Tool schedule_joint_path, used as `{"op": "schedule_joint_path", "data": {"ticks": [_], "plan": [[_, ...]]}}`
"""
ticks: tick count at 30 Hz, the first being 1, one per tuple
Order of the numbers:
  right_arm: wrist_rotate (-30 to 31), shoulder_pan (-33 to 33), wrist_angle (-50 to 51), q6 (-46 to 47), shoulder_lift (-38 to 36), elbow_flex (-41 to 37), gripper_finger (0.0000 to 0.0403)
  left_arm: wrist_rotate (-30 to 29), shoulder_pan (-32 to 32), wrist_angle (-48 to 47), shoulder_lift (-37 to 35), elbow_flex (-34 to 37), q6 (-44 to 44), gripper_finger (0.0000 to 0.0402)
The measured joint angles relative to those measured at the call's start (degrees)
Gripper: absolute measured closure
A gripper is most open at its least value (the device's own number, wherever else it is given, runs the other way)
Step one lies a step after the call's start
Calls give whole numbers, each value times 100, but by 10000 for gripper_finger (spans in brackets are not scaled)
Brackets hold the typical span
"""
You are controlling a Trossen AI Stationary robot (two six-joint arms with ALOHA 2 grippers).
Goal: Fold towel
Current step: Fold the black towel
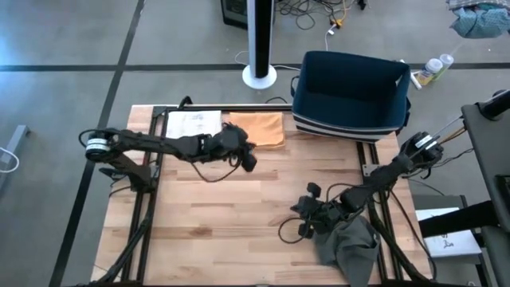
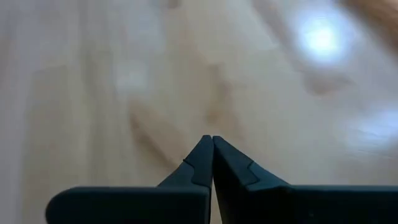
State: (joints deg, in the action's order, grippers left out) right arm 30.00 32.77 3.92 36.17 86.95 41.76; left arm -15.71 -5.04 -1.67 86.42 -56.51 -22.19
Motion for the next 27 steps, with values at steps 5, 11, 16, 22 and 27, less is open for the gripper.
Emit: {"op": "schedule_joint_path", "data": {"ticks": [5,11,16,22,27], "plan": [[-162,509,1331,-221,277,948,401,2250,786,604,58,12,252,401],[-601,1117,3768,392,639,2260,400,2242,2176,2289,279,31,648,402],[-1473,1665,4400,1173,908,2763,373,2197,2994,3143,334,35,1215,402],[-2160,2230,4716,2660,1150,2793,295,1889,3696,3388,354,42,1420,402],[-2297,2704,4674,3566,1160,2846,241,970,4057,3571,354,42,1428,402]]}}
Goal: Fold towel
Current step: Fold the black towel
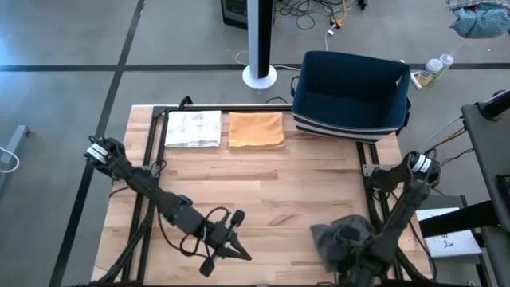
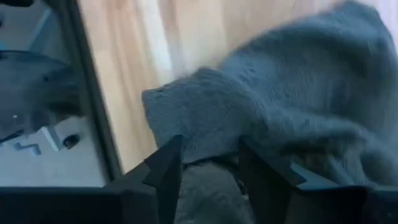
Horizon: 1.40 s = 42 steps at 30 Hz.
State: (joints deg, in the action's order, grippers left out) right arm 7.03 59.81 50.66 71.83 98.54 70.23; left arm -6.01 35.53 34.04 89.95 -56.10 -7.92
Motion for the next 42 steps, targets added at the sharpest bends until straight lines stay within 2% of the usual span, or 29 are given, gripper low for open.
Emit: {"op": "schedule_joint_path", "data": {"ticks": [5,9,13,21,27,34,37,42], "plan": [[100,276,682,357,-7,598,217,-248,69,35,0,0,2,402],[204,399,1775,406,-8,1212,216,-263,69,40,0,0,-5,402],[201,534,2495,512,-17,1384,215,-261,71,72,0,0,-7,402],[209,492,1920,61,11,793,217,-253,146,145,269,2,97,402],[507,314,1710,-448,112,463,238,-254,21,231,648,-32,142,402],[173,265,1762,-994,341,412,273,-248,-45,53,808,-44,72,402],[375,249,1767,-1090,407,405,289,-247,-46,47,850,-44,51,402],[1088,16,1775,-1494,457,402,329,-261,-50,64,850,-44,-67,402]]}}
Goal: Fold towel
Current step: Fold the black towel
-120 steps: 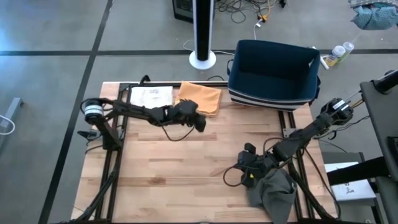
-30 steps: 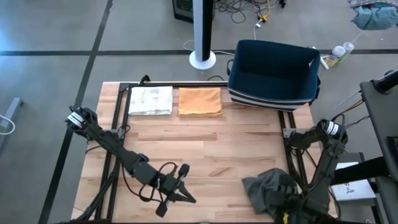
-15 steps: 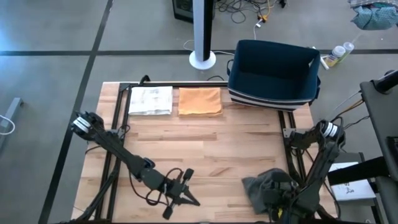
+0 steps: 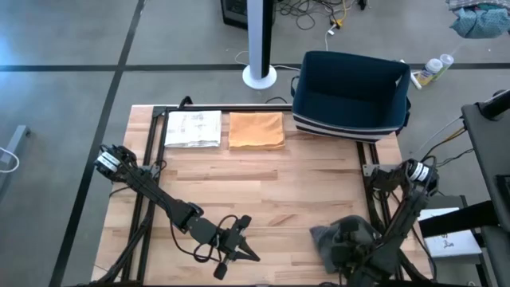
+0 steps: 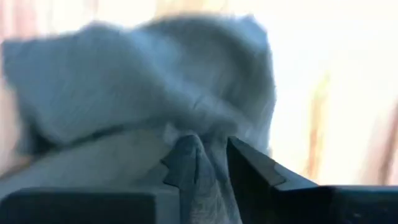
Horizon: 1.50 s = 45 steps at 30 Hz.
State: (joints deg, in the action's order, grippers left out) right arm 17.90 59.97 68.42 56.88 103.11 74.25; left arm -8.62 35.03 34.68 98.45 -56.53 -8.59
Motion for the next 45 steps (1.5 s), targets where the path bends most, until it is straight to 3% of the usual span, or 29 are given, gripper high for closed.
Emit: {"op": "schedule_joint_path", "data": {"ticks": [6,9,13,15,17,21,25,31,35,40,45], "plan": [[749,-660,9,-740,-69,196,395,-896,-16,-234,-79,0,322,402],[831,-1005,22,-1395,-73,373,398,-1153,-20,-502,-101,0,319,402],[1372,-1335,36,-2183,-277,682,401,-1191,-34,-815,-121,0,313,402],[1141,-1440,40,-2262,-430,846,400,-1189,-53,-897,-127,0,248,402],[520,-1443,85,-2201,-578,923,401,-1190,-82,-947,-127,0,123,402],[-588,-1154,389,-1176,-765,934,397,-1191,-141,-1019,-125,2,75,402],[-1046,-695,1003,-558,-633,882,362,-1206,-309,-1015,-125,4,241,400],[-623,-282,891,-209,-403,691,289,-1617,-546,-1214,-120,7,303,390],[-615,-262,881,49,-334,339,262,-1639,-665,-1266,-118,11,289,383],[-613,-286,849,100,-323,67,271,-1644,-756,-1263,-118,11,617,381],[-594,-453,831,-274,-323,41,321,-1959,-785,-1121,-120,11,899,393]]}}
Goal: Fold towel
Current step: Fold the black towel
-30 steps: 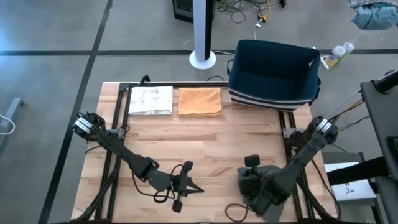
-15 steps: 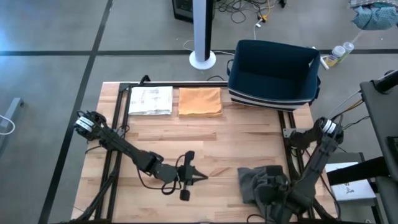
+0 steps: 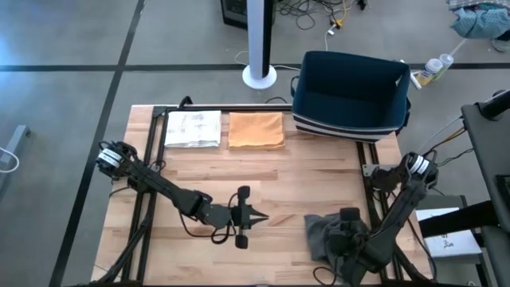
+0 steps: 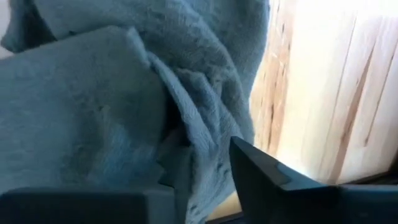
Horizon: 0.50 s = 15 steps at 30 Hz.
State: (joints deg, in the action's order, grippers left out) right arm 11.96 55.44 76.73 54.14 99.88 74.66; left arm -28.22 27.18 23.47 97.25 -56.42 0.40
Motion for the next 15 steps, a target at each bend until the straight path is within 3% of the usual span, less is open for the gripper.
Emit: {"op": "schedule_joint_path", "data": {"ticks": [5,10,15], "plan": [[4,-304,-37,-468,0,-8,394,-409,-9,474,-10,-13,150,400],[526,-705,-96,-1077,-2,142,399,-423,-111,325,-45,-13,234,401],[1617,-1409,-42,-2288,-144,737,400,-431,-245,-303,-193,-13,319,396]]}}
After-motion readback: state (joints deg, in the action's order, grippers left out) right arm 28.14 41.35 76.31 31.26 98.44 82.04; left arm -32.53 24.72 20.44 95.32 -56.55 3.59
